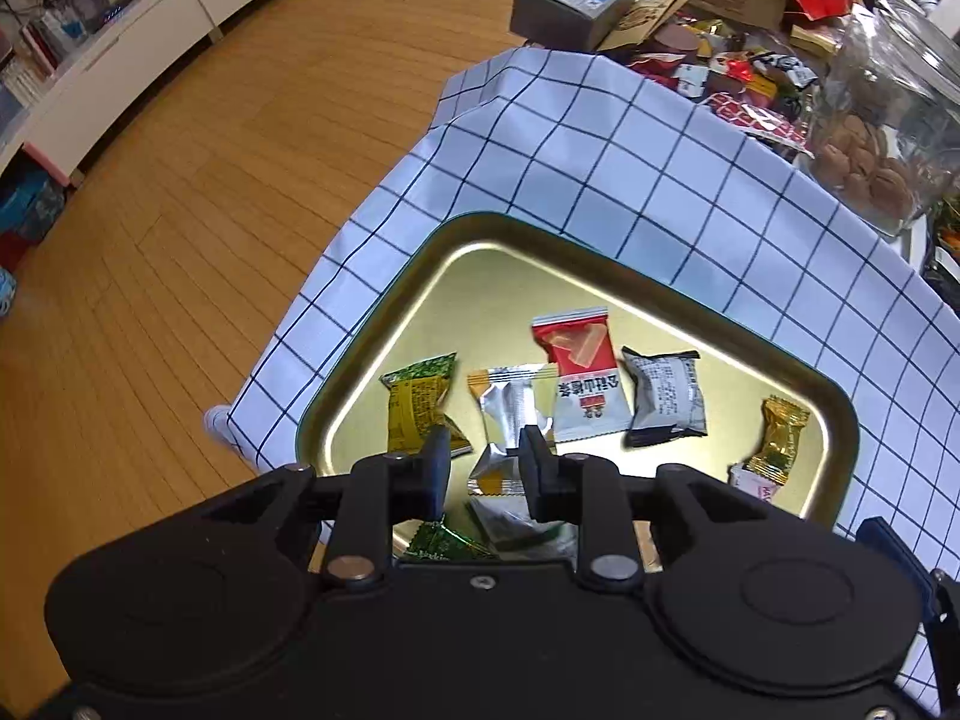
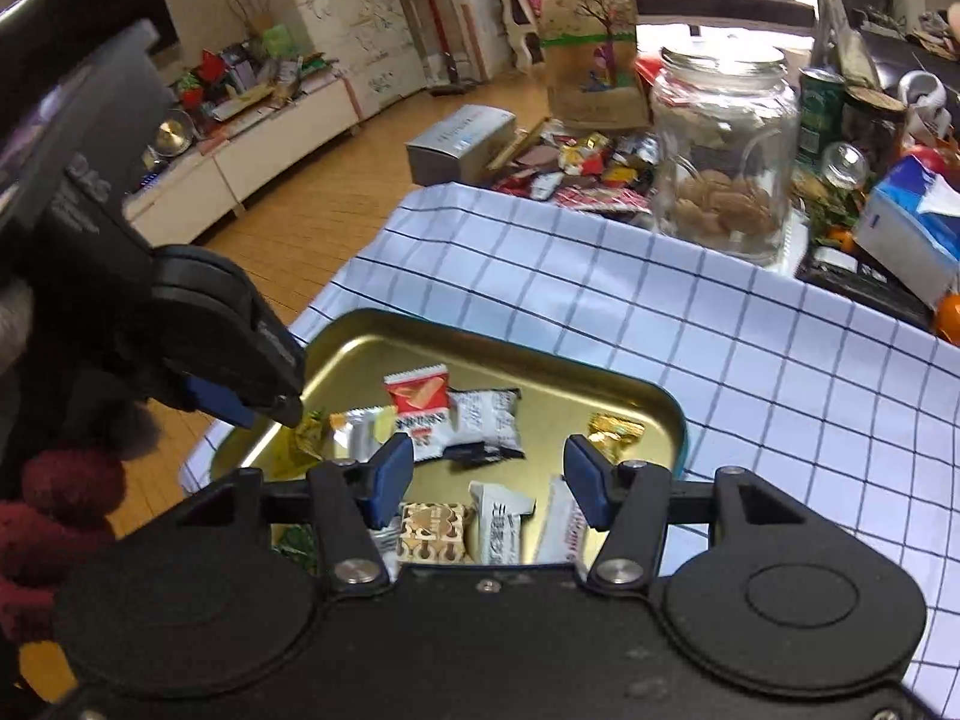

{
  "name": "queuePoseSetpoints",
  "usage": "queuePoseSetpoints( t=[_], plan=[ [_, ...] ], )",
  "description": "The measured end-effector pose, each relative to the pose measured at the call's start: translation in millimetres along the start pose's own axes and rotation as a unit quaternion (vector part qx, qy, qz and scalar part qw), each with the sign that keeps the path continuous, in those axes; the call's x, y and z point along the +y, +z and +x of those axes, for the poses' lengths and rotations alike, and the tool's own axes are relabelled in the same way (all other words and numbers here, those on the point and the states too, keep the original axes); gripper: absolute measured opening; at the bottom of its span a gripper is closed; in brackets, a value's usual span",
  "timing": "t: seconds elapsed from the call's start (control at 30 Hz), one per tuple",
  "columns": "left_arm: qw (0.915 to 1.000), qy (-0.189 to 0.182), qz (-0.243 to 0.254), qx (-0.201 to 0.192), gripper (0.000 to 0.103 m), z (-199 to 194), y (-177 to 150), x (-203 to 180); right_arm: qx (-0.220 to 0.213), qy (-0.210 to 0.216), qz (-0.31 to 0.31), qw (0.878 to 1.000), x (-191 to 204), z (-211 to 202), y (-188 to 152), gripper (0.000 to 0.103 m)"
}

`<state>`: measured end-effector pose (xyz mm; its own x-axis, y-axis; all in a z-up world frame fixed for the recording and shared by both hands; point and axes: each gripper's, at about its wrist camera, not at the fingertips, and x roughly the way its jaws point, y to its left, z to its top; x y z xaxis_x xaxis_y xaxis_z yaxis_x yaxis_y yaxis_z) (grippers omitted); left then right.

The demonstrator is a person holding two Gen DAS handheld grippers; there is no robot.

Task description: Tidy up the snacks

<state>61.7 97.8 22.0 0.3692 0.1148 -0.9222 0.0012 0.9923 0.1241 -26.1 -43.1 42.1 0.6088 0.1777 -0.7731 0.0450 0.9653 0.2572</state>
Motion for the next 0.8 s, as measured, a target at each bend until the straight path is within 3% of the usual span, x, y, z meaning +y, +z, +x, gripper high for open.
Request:
queuePoseSetpoints(
  t=[0.27, 0.43, 0.8],
  plan=[
    [0.9983, -0.003, 0.043, -0.04, 0.036, -13.1, -9.2, -21.7, 0.041, -0.044, 0.046, 0.997, -29.0, 10.6, -2.6, 0.059],
    [0.9972, 0.0, 0.062, -0.043, 0.036, -13.4, -13.5, -31.2, 0.068, -0.06, 0.075, 0.993, -42.6, 17.8, -5.2, 0.059],
    [0.9976, -0.002, 0.062, -0.031, 0.036, -11.0, -16.1, -32.4, 0.077, -0.074, 0.076, 0.991, -45.9, 20.7, -4.7, 0.059]
  ],
)
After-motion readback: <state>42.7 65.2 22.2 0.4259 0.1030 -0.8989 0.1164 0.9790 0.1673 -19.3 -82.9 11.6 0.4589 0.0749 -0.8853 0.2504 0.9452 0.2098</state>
